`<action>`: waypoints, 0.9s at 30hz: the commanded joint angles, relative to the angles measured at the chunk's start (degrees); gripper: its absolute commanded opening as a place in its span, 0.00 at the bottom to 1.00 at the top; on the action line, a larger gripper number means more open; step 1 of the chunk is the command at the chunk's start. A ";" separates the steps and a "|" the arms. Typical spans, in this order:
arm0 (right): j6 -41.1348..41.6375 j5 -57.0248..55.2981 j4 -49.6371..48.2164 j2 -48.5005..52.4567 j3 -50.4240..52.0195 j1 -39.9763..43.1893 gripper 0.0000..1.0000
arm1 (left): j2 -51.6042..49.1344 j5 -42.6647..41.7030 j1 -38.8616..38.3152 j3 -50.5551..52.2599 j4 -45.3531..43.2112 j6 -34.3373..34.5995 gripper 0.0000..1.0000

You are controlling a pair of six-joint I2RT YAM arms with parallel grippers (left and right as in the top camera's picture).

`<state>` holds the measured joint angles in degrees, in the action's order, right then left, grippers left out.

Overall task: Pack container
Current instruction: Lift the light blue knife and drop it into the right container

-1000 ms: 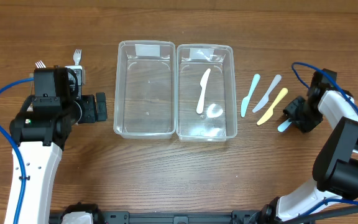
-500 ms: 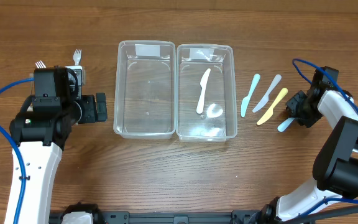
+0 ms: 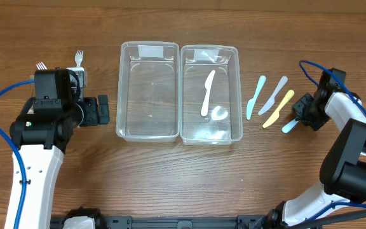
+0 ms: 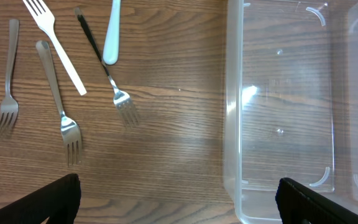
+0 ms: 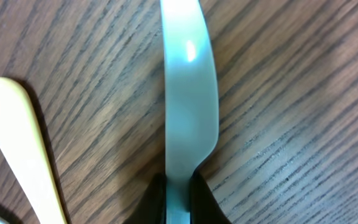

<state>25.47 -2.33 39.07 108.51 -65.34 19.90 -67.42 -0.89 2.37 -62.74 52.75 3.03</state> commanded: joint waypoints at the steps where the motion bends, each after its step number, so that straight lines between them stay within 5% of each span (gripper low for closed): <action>1: 0.26 2.43 0.92 3.48 1.38 -0.11 0.04 | 0.02 -0.63 0.24 -1.29 -0.07 -0.04 1.00; 9: -3.72 0.59 12.83 -5.25 -12.63 -4.92 0.04 | 0.02 -0.63 0.24 -1.29 -0.44 -0.02 1.00; 17: -10.82 0.44 27.76 -8.55 -33.83 -21.16 0.04 | 0.02 -0.68 0.24 -1.29 -0.72 0.00 1.00; 27: -10.91 0.55 26.62 -0.74 -32.57 -39.06 0.04 | 0.02 -0.68 0.24 -1.29 -0.72 0.00 1.00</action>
<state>15.18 -1.45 65.93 102.50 -99.88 -16.14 -67.42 -0.89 2.37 -62.74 52.29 3.03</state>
